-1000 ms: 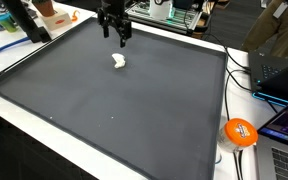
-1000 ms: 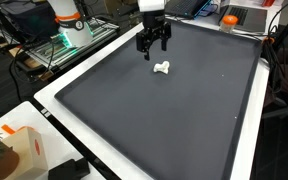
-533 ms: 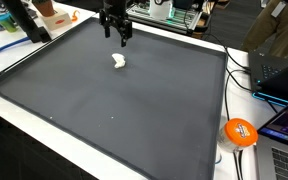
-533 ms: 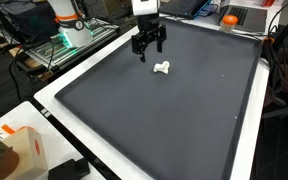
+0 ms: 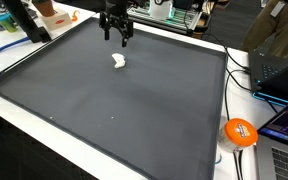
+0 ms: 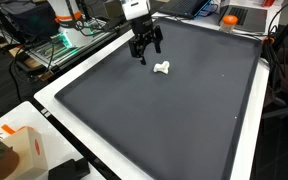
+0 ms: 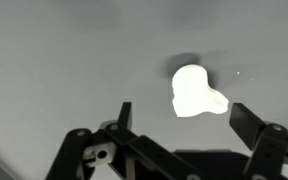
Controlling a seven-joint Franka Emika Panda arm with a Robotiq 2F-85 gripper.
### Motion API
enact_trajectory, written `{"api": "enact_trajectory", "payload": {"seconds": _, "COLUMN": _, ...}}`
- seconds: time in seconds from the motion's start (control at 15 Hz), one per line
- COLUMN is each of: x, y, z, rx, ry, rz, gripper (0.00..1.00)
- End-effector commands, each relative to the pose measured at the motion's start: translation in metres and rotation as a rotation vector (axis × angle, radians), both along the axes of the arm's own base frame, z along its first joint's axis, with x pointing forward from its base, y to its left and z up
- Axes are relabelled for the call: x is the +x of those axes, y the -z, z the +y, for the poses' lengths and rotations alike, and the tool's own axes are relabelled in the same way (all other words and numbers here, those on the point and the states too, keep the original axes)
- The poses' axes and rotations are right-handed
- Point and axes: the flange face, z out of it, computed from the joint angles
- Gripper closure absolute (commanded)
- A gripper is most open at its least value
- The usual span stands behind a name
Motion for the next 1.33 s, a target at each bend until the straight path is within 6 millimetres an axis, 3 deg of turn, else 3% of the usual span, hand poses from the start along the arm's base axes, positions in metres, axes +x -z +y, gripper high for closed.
{"api": "enact_trajectory", "payload": {"seconds": 0.0, "x": -0.003, "y": 0.002, "z": 0.001, "rx": 0.006, "ry": -0.020, "rz": -0.012, "gripper": 0.00}}
{"api": "enact_trajectory", "payload": {"seconds": 0.2, "x": -0.006, "y": 0.003, "z": 0.004, "rx": 0.008, "ry": -0.036, "rz": -0.018, "gripper": 0.00}}
{"api": "enact_trajectory", "payload": {"seconds": 0.67, "x": 0.008, "y": -0.006, "z": 0.016, "rx": 0.000, "ry": -0.086, "rz": -0.097, "gripper": 0.00}}
{"api": "enact_trajectory", "payload": {"seconds": 0.8, "x": 0.006, "y": -0.006, "z": 0.013, "rx": -0.010, "ry": -0.099, "rz": -0.105, "gripper": 0.00}}
{"api": "enact_trajectory", "payload": {"seconds": 1.27, "x": 0.000, "y": 0.003, "z": 0.035, "rx": 0.018, "ry": -0.161, "rz": -0.170, "gripper": 0.00}}
